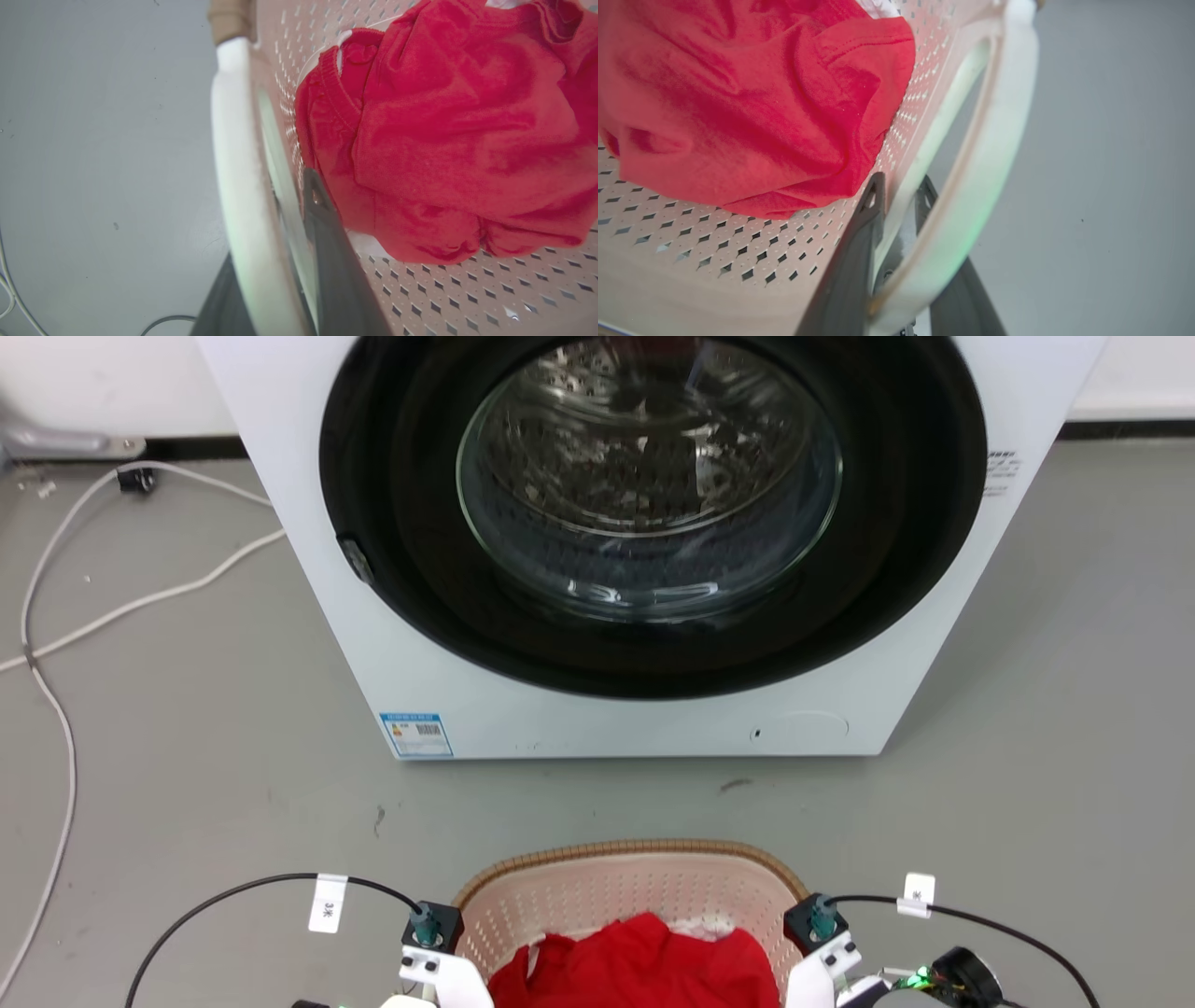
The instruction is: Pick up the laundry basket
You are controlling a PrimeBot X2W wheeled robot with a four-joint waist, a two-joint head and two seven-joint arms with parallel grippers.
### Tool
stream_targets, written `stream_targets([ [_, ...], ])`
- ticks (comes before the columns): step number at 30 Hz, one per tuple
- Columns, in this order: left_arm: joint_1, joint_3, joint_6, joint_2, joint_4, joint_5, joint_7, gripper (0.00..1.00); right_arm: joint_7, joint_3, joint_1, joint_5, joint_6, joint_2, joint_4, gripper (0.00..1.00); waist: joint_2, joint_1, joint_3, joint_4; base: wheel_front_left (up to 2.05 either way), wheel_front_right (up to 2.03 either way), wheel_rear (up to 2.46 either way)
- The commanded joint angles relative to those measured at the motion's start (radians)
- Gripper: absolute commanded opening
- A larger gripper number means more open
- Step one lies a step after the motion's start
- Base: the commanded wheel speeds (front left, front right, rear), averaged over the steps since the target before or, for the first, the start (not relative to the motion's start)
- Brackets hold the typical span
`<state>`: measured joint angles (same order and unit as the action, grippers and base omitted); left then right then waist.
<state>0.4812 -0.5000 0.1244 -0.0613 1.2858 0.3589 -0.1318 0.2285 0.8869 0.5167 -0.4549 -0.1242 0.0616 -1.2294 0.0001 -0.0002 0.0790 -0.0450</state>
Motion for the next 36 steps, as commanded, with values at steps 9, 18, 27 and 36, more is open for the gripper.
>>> stream_targets([
  [9,-0.029,-0.099,0.010,0.008,-0.054,0.085,-0.058,0.00,0.036,0.105,-0.032,-0.088,-0.012,-0.002,0.030,0.00,-0.0001,0.0002,-0.075,-0.002,0.00,0.00,0.00],
  [18,-0.041,-0.174,0.010,-0.016,-0.077,0.163,-0.099,0.00,0.068,0.183,-0.032,-0.172,-0.012,0.025,0.050,0.00,-0.0001,0.0002,-0.099,-0.001,0.00,0.00,0.00],
  [27,-0.035,-0.241,0.010,-0.032,-0.089,0.226,-0.117,0.00,0.086,0.253,-0.019,-0.244,-0.012,0.040,0.060,0.00,-0.0001,0.0002,-0.105,-0.001,0.00,0.00,0.00],
  [36,-0.031,-0.296,0.010,-0.038,-0.078,0.274,-0.121,0.00,0.087,0.309,-0.006,-0.300,-0.012,0.040,0.052,0.00,-0.0001,0.0002,-0.104,-0.003,0.00,0.00,0.00],
])
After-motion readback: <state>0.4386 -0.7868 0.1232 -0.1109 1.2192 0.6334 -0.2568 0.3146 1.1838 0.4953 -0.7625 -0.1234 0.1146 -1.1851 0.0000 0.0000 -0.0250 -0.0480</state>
